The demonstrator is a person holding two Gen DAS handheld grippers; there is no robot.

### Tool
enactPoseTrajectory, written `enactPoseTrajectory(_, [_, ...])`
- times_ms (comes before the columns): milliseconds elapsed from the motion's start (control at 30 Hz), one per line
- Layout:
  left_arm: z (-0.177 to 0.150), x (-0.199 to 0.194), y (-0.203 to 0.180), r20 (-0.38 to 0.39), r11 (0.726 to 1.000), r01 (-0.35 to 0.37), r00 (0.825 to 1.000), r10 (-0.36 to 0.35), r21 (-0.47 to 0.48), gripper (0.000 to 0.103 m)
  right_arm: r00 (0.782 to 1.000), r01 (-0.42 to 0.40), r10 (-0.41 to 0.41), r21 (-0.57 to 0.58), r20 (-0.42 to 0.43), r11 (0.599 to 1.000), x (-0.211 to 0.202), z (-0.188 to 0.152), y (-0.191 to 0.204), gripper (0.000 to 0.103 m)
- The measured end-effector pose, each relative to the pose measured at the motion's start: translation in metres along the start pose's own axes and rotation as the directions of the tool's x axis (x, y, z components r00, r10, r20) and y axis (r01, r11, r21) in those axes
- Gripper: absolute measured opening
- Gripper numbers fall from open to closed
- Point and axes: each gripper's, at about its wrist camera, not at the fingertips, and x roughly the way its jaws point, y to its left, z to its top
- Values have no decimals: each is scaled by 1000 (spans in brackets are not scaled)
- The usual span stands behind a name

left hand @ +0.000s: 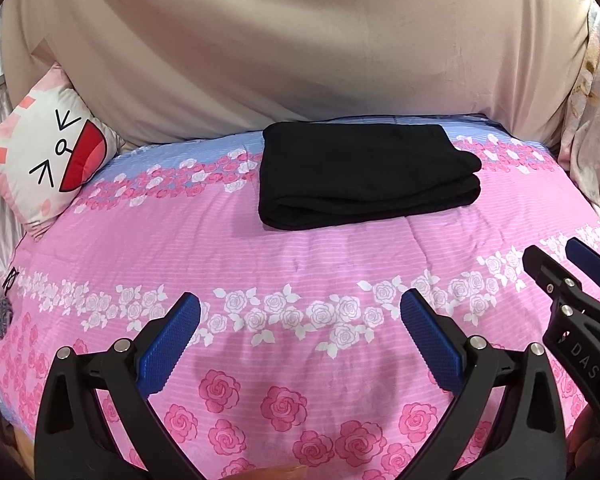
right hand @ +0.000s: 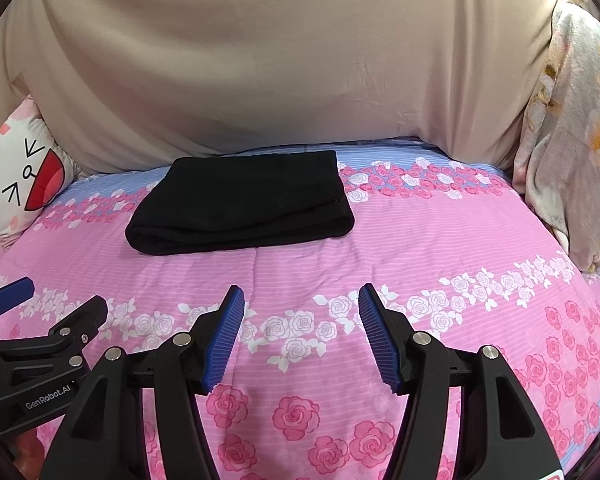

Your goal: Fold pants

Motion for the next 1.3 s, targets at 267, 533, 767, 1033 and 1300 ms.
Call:
enactPoseTrajectory(267, [-1,2,2,-5,1000,0,1000,0,-2,98,1000,-1,1,-5,-4,1000,1,-1,2,59])
enactPoseTrajectory(533, [-2,3,4,-6,1000,-2,1000,2,-4,98,1000,-2,2,-6,-5,1000,1,-1,3,59])
enactPoseTrajectory(767, [-2,3,5,-5,1000,-3,1000,3,-4,98,1000,2,-2,-4,-5,1000,1,0,4,59])
enactPoseTrajectory(1033, [-2,2,4,-5,1000,-2,1000,2,-1,98,1000,-1,1,-6,-6,1000,0,0,5,58])
enactPoseTrajectory(1300, [-1,2,4,-3,1000,-3,1000,3,-2,98,1000,-2,2,-5,-5,1000,1,0,5,59])
